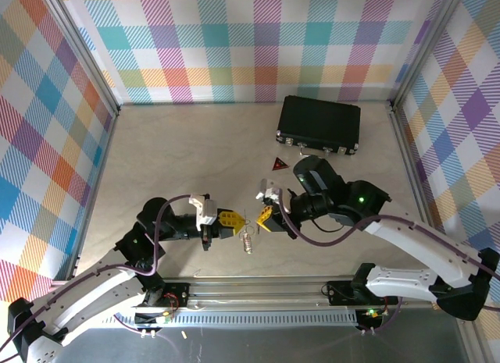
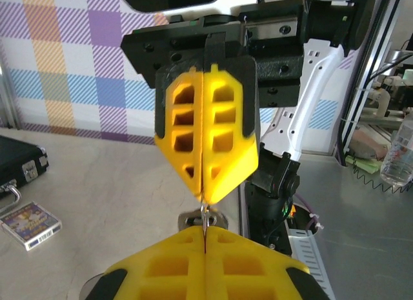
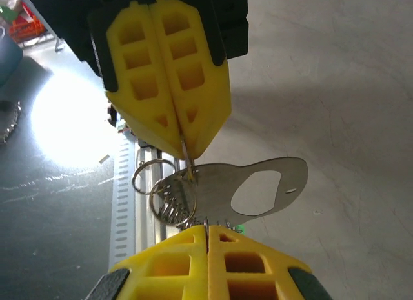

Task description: Put the keys on the keyring

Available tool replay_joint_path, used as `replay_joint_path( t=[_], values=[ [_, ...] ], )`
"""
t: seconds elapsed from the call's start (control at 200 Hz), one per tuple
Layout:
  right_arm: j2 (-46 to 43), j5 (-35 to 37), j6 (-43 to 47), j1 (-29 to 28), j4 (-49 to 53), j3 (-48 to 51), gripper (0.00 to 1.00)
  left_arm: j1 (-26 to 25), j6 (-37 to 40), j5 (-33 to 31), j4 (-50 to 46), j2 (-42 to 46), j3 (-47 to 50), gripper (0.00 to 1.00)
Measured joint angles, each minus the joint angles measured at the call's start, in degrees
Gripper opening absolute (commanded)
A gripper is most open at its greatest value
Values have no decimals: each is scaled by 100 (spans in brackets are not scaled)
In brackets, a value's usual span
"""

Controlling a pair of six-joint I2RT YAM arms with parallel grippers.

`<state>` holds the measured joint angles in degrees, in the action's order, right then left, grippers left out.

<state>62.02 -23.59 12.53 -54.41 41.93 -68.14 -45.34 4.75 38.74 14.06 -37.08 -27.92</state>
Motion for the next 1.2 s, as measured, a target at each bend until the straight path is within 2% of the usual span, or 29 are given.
replay_joint_path(
  t=[0.16, 0.36, 0.68, 0.96, 1.195],
  values=[
    [-251, -24, -162, 0, -52, 2, 0, 0, 459, -44, -111, 195, 4, 0],
    [-151, -28, -164, 0, -111, 0, 0, -2, 955, -35, -232, 219, 2, 0],
    [35, 22, -160, -170, -321, 0, 0, -2, 1139, -26, -345, 44, -9, 0],
    [94, 796, -114, -645, -374, 2, 0, -2, 1137, -48, -345, 44, -9, 0],
    [42, 1228, -116, -756, -575, 116, 0, 0, 1134, -138, -345, 44, -9, 0]
  ],
)
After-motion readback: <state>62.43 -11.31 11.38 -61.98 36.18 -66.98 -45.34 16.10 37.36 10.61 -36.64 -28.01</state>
